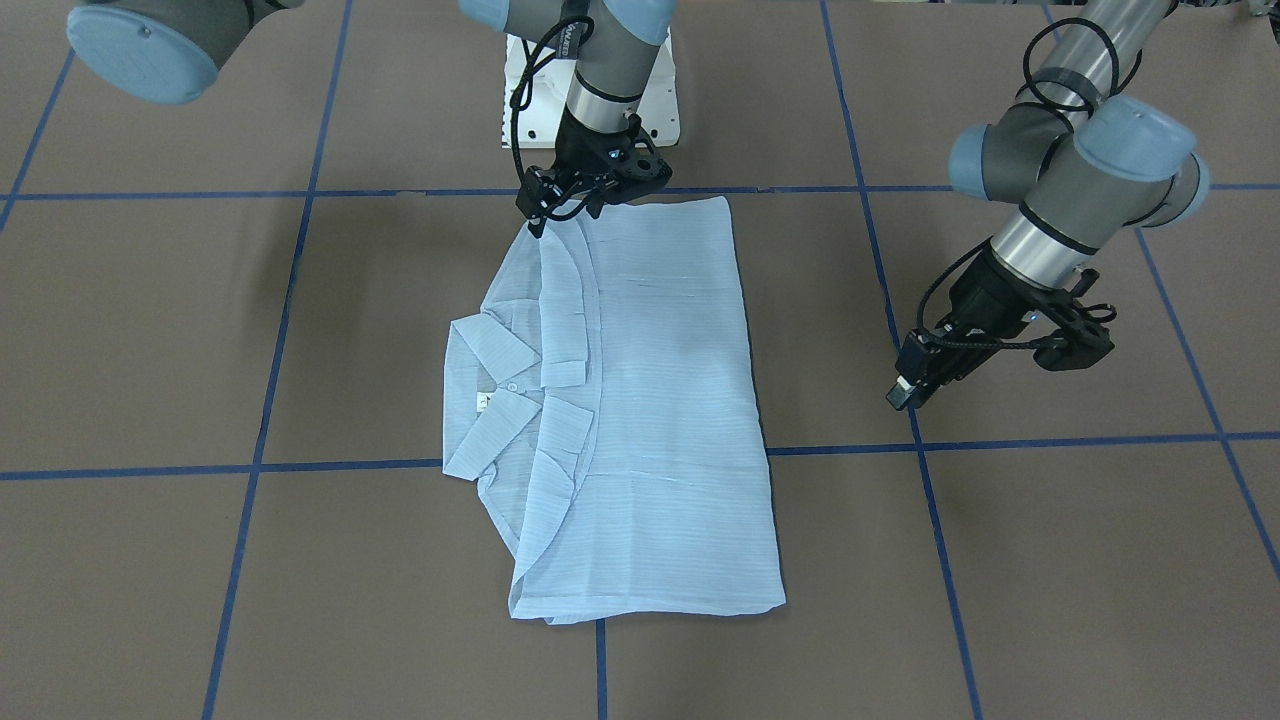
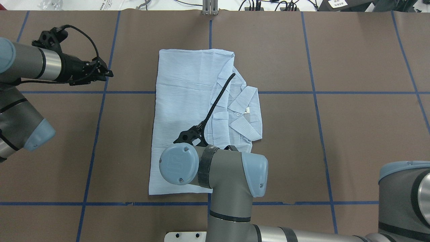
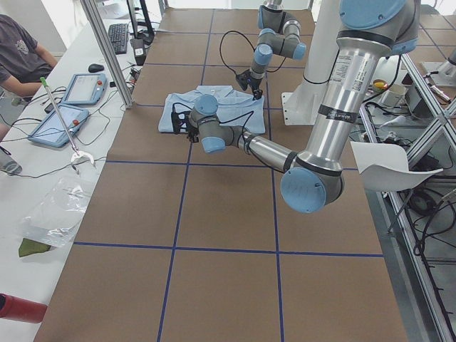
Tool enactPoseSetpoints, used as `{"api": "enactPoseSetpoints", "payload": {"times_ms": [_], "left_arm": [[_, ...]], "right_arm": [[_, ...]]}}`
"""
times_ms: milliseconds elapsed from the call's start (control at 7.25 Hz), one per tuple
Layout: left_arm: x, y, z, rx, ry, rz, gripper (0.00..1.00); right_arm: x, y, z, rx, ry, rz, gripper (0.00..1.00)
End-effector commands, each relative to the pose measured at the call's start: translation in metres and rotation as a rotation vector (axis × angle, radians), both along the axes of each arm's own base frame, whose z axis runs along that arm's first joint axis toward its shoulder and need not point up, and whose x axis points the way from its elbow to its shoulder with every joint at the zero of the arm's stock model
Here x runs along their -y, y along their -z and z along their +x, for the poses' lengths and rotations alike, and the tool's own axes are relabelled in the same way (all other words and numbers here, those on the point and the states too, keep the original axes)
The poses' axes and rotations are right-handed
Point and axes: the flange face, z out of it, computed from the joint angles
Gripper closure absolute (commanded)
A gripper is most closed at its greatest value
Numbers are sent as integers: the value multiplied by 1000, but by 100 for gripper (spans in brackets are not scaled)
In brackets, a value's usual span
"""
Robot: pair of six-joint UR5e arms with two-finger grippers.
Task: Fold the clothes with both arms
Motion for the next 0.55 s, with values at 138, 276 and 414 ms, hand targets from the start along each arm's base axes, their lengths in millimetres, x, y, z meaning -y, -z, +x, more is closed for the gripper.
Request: {"api": "enactPoseSetpoints", "payload": {"times_ms": [138, 276, 414], "left_arm": [[-3, -4, -2, 2, -2, -6, 62], [-3, -3, -2, 1, -2, -5, 62], [-3, -3, -2, 1, -2, -5, 62]], "right_arm": [[-7, -14, -13, -39, 31, 5, 0], [-12, -14, -17, -40, 40, 3, 0], [-11, -21, -17, -49, 39, 2, 0]]}}
